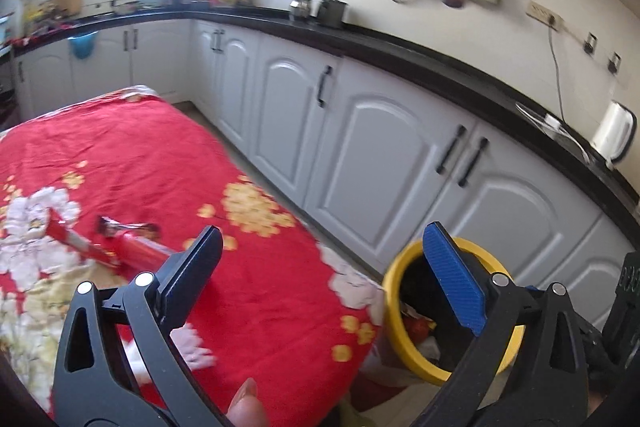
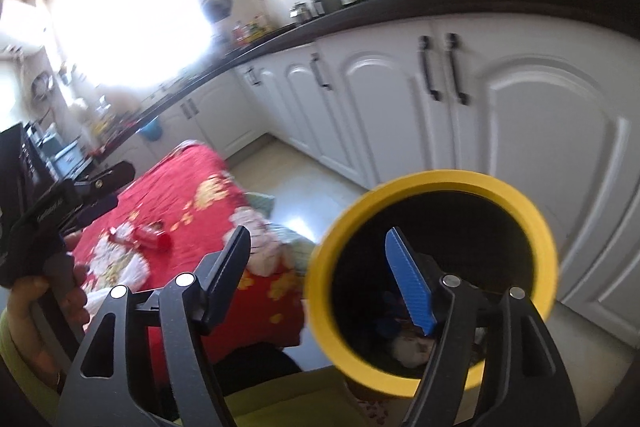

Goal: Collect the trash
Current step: 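Move both tools back over the red tube and red wrapper on the table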

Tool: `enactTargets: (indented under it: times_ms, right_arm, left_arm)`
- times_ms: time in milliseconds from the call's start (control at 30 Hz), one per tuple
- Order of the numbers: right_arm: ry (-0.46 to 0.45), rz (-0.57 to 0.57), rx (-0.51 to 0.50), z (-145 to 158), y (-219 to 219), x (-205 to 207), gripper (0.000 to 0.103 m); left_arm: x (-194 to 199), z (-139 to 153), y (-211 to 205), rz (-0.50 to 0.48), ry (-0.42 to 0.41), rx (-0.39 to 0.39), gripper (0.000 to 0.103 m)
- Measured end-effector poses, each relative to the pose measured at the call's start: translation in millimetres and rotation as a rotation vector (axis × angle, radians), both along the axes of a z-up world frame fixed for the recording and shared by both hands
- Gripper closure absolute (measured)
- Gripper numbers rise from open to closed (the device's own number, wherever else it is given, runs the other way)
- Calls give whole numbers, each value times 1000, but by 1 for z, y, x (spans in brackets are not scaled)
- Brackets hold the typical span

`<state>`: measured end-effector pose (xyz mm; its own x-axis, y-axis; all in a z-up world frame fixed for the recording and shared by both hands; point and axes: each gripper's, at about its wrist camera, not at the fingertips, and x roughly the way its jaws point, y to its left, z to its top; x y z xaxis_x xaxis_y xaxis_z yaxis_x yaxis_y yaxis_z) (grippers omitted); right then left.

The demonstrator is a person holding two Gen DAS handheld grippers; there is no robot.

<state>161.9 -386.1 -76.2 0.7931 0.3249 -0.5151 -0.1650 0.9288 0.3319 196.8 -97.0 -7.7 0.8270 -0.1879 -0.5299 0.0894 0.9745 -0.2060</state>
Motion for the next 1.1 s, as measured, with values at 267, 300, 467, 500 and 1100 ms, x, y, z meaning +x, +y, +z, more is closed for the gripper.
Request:
enactTargets:
  times_ms: [267, 300, 467, 500, 1100]
  right_arm:
    - [-17, 134, -52, 14, 65, 7, 33]
    - [-21, 150, -56, 16, 74, 7, 33]
    - [-40, 217, -75, 24, 110, 8, 31]
    - [-44, 235, -80, 25, 118, 10, 31]
    - [-29, 428, -209, 20, 222, 39, 31]
  left_arm:
    - [-10, 8, 50, 98, -23, -19, 11]
    - [-11, 9, 55, 113, -28, -16, 11]
    - [-16, 12, 82, 180, -47, -11, 11]
    - [-17, 12, 87, 190, -48, -15, 11]
    - [-17, -7, 170, 343, 14, -78, 11]
